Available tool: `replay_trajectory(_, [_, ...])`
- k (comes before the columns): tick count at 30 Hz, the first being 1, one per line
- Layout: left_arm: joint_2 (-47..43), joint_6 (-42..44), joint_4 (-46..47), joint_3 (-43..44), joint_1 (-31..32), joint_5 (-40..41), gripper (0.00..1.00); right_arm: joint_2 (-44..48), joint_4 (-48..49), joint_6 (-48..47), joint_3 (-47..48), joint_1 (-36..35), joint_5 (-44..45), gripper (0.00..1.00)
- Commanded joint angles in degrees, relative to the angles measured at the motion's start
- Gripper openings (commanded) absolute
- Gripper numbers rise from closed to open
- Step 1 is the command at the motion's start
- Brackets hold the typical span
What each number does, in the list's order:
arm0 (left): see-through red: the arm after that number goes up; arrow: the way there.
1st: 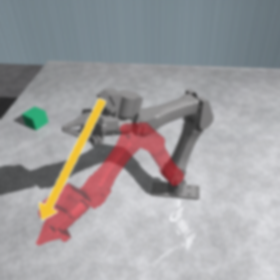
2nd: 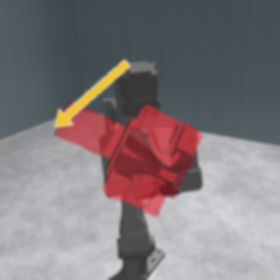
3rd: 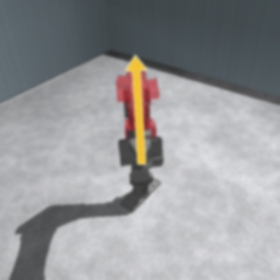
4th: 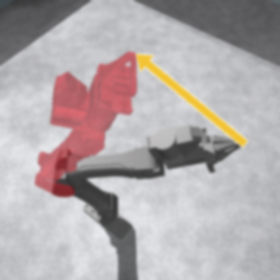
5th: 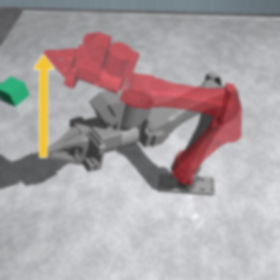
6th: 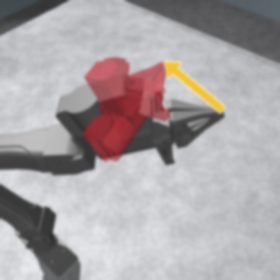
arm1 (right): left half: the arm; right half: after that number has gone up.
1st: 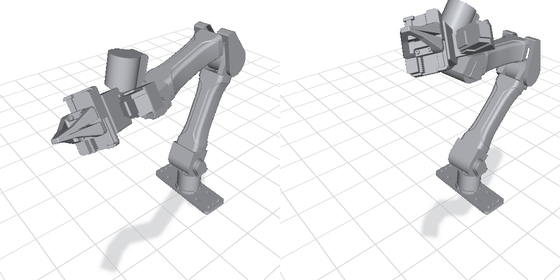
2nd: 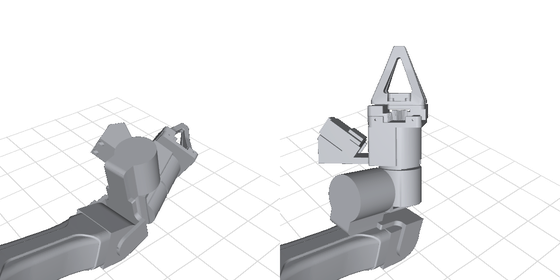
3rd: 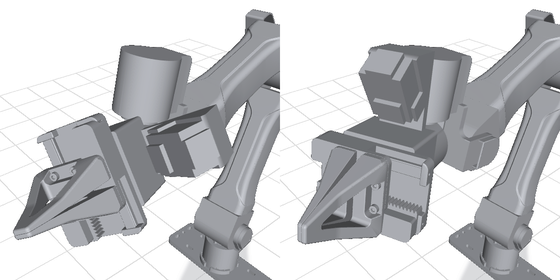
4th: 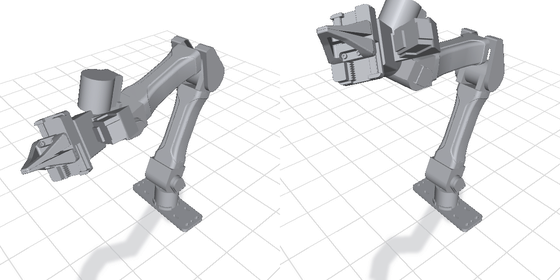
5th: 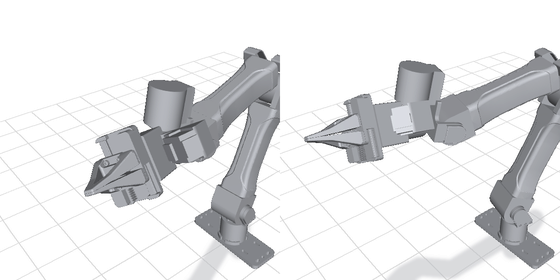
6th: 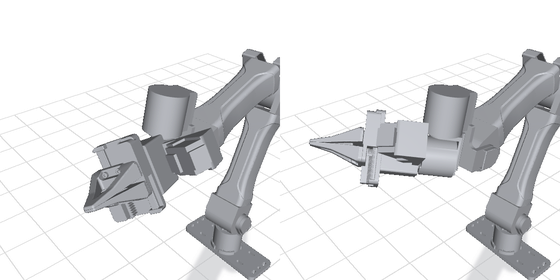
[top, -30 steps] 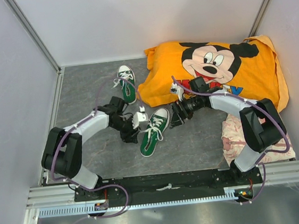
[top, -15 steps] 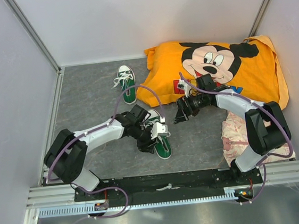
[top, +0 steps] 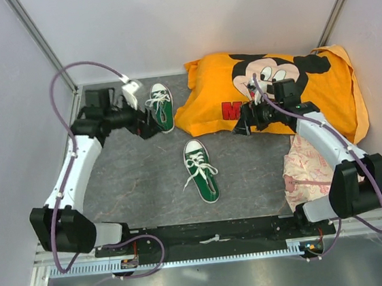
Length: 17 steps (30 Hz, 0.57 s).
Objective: Tie the shoes
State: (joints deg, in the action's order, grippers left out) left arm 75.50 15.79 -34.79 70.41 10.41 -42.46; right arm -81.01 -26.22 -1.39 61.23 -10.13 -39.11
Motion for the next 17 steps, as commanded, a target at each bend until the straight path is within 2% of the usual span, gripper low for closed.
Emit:
replay_trajectory(1, [3.6,-10.5,-9.9,7.5,-7.2,1.5,0.99,4.8,-2.3,1.7,1.6,1.9,5.6,0.98])
replay_trajectory(4, [2.8,-10.8,-10.7,5.3,-9.4,5.6,0.99,8.7,-3.1,0.0,-2.1,2.1,7.6,0.98])
replay_trajectory(5, [1.9,-10.7,-10.5,4.0,-9.4,9.7,0.99,9.6,-3.3,-0.6,-4.3,2.1,8.7,0.98])
replay_trajectory(8, [0.1,-9.6,-9.8,-1.1,-9.4,15.5,0.99,11.9,-4.6,-2.6,-7.5,2.8,12.5,0.98])
replay_trajectory(13, [-3.0,-8.1,-8.5,-8.3,-9.4,19.9,0.99,12.4,-5.8,-3.1,-9.8,3.1,14.4,0.98])
replay_trajectory(17, [-6.4,-6.6,-7.9,-9.5,-9.4,22.1,0.99,13.2,-4.7,-3.0,-9.1,3.2,14.4,0.98])
